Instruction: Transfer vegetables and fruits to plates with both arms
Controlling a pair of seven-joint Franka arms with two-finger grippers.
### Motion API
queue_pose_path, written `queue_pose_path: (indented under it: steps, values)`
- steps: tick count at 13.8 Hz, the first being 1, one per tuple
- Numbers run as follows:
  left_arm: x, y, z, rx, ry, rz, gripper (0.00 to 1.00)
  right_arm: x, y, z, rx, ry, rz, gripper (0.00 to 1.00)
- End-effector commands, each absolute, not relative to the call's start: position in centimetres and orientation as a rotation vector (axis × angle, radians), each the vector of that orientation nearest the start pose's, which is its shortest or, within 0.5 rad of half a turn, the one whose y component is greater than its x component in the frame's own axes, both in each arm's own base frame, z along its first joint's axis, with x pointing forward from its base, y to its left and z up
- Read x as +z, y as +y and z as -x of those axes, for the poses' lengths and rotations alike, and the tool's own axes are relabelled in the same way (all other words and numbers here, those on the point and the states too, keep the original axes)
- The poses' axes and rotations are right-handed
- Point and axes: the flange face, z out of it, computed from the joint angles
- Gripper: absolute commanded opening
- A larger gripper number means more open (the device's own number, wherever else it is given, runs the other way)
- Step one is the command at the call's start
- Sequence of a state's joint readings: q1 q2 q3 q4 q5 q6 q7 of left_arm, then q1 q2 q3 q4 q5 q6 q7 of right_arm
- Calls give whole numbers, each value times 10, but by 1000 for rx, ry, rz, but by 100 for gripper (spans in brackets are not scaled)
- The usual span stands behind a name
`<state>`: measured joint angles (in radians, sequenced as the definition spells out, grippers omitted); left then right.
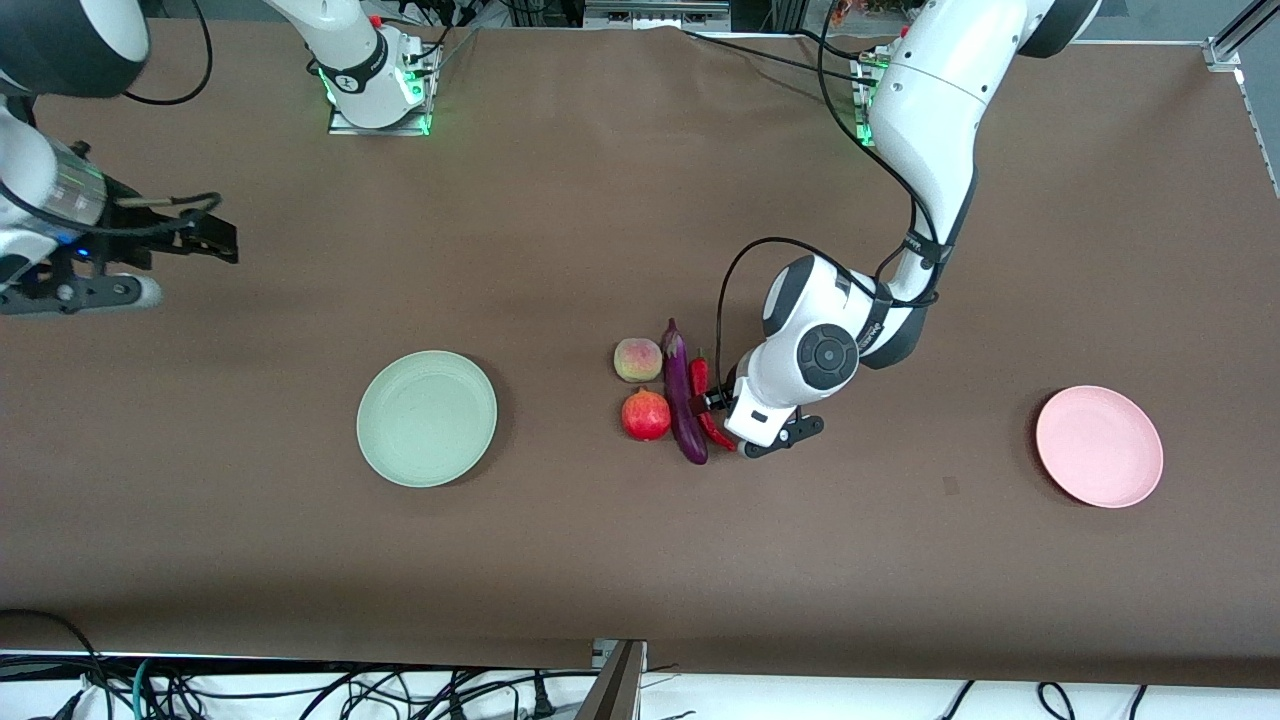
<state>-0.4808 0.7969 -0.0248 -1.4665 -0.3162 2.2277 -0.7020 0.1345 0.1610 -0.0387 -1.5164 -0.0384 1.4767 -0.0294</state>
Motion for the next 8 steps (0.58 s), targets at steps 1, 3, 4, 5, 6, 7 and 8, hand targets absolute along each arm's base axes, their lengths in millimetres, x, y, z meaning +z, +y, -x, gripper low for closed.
queue_pose_path:
  steps: [1, 3, 4, 5, 6, 7, 8]
  values:
    - [189, -370, -622, 274, -689, 3254, 100, 521, 66, -600, 368, -228, 3161, 100]
    - [178, -372, -619, 267, -694, 3248, 96, 516, 73, -603, 353, -250, 3160, 100]
    - [173, -372, -619, 272, -694, 3244, 93, 511, 75, -606, 355, -257, 3156, 100]
    - [172, -372, -618, 271, -695, 3244, 85, 508, 79, -607, 355, -256, 3134, 100]
    - [171, -372, -618, 273, -695, 3243, 77, 501, 87, -609, 365, -230, 3090, 100]
    - [171, -372, -618, 273, -695, 3243, 70, 490, 99, -611, 378, -235, 3051, 100]
    - [171, -372, -618, 273, -695, 3243, 69, 482, 101, -616, 371, -228, 3042, 100]
